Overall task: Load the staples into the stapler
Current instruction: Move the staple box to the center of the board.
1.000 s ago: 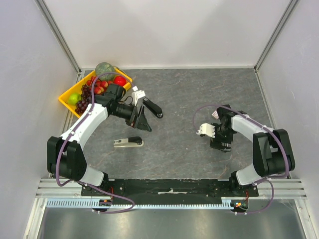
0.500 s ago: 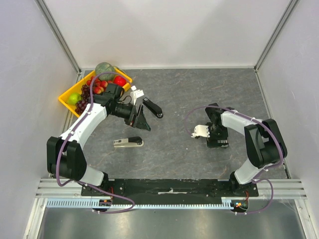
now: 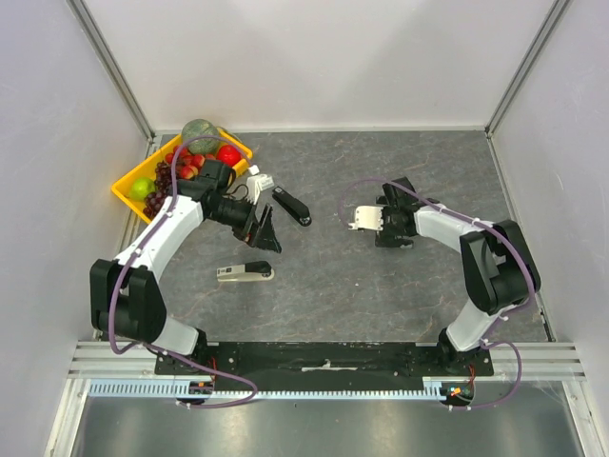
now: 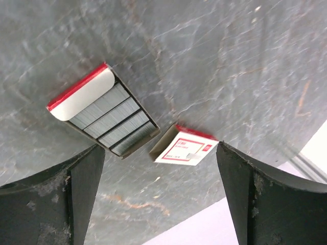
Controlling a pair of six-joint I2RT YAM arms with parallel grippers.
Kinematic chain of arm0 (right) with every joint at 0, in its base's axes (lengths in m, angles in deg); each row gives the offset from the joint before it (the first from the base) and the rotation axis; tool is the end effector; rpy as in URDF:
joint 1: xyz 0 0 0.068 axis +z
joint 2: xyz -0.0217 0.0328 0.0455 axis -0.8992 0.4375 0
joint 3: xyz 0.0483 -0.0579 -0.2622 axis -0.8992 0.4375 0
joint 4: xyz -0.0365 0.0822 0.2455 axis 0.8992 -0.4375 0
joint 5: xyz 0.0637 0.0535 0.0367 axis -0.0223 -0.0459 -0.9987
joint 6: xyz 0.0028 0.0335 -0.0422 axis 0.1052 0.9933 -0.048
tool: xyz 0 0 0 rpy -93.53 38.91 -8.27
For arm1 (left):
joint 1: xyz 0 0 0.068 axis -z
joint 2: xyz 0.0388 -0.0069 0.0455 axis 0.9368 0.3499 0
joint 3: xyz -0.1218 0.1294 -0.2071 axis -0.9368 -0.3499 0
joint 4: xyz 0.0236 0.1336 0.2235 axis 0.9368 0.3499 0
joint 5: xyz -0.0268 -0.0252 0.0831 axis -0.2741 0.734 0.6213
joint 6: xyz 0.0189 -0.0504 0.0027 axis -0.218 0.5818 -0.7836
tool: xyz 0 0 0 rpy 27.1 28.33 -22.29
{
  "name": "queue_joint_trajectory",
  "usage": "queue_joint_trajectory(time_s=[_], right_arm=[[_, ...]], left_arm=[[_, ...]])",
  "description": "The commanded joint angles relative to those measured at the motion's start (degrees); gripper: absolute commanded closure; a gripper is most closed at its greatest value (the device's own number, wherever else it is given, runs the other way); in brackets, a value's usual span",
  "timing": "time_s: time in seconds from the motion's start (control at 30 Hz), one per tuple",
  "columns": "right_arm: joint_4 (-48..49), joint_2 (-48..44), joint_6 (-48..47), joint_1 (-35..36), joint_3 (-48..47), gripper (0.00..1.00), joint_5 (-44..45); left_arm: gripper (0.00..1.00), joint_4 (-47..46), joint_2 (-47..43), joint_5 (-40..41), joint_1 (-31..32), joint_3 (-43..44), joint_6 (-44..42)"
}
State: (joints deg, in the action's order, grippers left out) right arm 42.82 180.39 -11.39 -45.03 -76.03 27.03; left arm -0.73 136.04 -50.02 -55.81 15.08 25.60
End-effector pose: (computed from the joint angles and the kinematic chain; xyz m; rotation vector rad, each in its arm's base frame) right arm 0.3071 0.1012 0.1598 -1.7820 2.0930 -0.3946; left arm 0.2668 -0.0930 0.2714 0.8349 2.3973 -1.1746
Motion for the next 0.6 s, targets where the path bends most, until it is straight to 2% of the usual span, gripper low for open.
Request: queue_joint_trajectory(time_s=[0.0, 0.3, 0.43, 0.57], right_arm=[[7.26, 1.06, 1.01, 0.31, 0.70, 0.02, -5.31], [-5.66, -14.56, 9.00, 0.40, -2.89, 0.02, -16.55], [-7.34, -21.43, 14.10, 0.40, -2.29, 0.02, -19.54], [-7.25, -26.54, 19.11, 0.40, -0.62, 0.02, -20.34]], left_arm=[[0.06, 3.05, 1.84, 6.46, -0.88, 4.10, -9.06], [0.02, 7.36, 2.11, 18.16, -1.23, 9.55, -26.71], [0.01, 8.67, 1.05, 18.68, -1.06, 7.54, -35.69], [0.00, 7.98, 0.61, 20.44, -0.71, 3.85, -39.30]])
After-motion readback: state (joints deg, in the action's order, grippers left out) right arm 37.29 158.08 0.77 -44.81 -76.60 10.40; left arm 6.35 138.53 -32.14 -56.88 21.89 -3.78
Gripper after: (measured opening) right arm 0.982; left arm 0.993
